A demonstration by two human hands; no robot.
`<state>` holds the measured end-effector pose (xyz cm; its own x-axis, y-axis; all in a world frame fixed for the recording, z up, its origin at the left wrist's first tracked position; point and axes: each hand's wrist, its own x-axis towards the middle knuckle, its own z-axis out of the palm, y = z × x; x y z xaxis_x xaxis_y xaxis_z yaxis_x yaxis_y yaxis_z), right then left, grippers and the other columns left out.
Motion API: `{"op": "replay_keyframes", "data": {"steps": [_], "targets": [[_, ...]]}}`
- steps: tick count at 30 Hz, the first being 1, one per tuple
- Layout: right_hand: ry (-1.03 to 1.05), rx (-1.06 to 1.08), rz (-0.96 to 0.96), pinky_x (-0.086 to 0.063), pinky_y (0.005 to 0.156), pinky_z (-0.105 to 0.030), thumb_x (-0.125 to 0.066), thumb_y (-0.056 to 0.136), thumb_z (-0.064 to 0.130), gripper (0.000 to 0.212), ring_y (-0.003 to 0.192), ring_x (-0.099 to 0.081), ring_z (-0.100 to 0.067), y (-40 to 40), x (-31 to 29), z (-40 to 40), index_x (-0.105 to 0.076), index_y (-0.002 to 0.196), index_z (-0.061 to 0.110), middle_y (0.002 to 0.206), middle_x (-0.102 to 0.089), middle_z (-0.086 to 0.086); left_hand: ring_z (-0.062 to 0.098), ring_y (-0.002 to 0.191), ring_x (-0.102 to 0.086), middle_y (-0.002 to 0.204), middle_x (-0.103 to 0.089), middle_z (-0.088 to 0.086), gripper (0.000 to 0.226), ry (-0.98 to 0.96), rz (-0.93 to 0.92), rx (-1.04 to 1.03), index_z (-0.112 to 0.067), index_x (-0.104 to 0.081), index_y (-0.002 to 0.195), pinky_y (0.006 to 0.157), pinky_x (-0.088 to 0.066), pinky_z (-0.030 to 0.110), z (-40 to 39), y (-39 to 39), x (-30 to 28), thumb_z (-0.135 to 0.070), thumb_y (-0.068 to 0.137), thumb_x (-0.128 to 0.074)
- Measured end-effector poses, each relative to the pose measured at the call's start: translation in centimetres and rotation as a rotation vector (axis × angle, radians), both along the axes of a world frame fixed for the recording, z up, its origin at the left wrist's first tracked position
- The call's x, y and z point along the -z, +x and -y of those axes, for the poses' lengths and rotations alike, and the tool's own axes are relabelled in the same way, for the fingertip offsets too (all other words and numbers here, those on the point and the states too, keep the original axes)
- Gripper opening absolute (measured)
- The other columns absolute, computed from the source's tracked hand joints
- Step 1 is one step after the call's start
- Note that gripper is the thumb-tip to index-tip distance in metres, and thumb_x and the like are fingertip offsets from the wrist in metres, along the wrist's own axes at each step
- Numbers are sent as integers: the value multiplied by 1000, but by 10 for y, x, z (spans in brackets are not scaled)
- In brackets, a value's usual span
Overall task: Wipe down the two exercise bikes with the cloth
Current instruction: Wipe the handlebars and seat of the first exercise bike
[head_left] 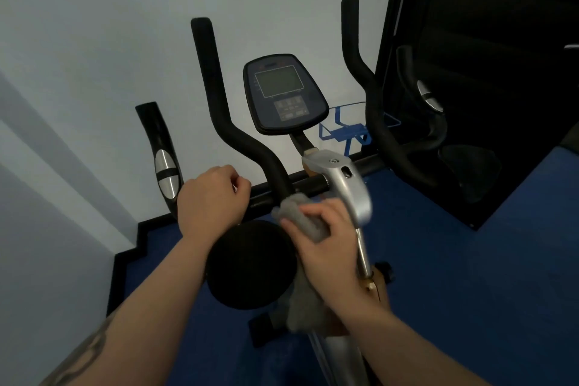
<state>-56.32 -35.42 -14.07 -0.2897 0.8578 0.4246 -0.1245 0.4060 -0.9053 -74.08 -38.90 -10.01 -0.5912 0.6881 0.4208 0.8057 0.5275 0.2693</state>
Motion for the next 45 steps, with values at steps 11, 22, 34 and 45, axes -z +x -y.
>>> {"op": "replay_keyframes", "data": {"steps": [11, 22, 34, 45], "targets": [[38, 11, 92, -41, 81, -5, -70, 85, 30, 19, 98, -51, 7, -18, -4, -10, -61, 102, 32, 107, -47, 12, 7, 50, -40, 65, -56, -4, 25, -5, -13, -39, -17, -60, 70, 47, -25, 23, -1, 2, -3, -30, 89, -49], [-75, -108, 43, -45, 75, -13, -69, 87, 21, 16, 89, -56, -7, -1, 4, 4, -57, 93, 30, 100, -52, -4, 9, 53, -48, 64, -54, -5, 26, -23, 2, -17, -17, -60, 71, 51, -38, 27, -3, 0, -2, -31, 89, -48], [-18, -7, 150, -45, 78, -9, -71, 87, 20, 18, 97, -56, -1, 10, 10, 11, -59, 93, 32, 102, -50, 13, 7, 50, -43, 62, -54, -5, 27, -15, -20, -1, -18, -61, 71, 46, -30, 22, -2, 1, 0, -32, 89, -47], [120, -66, 161, -43, 91, -8, -70, 88, 11, 33, 106, -57, 7, -11, -23, -19, -69, 117, 25, 110, -61, 24, 4, 70, -58, 75, -63, -15, 17, 313, 287, 214, -27, -66, 80, 60, -42, 19, 11, -6, -12, -20, 91, -55]]}}
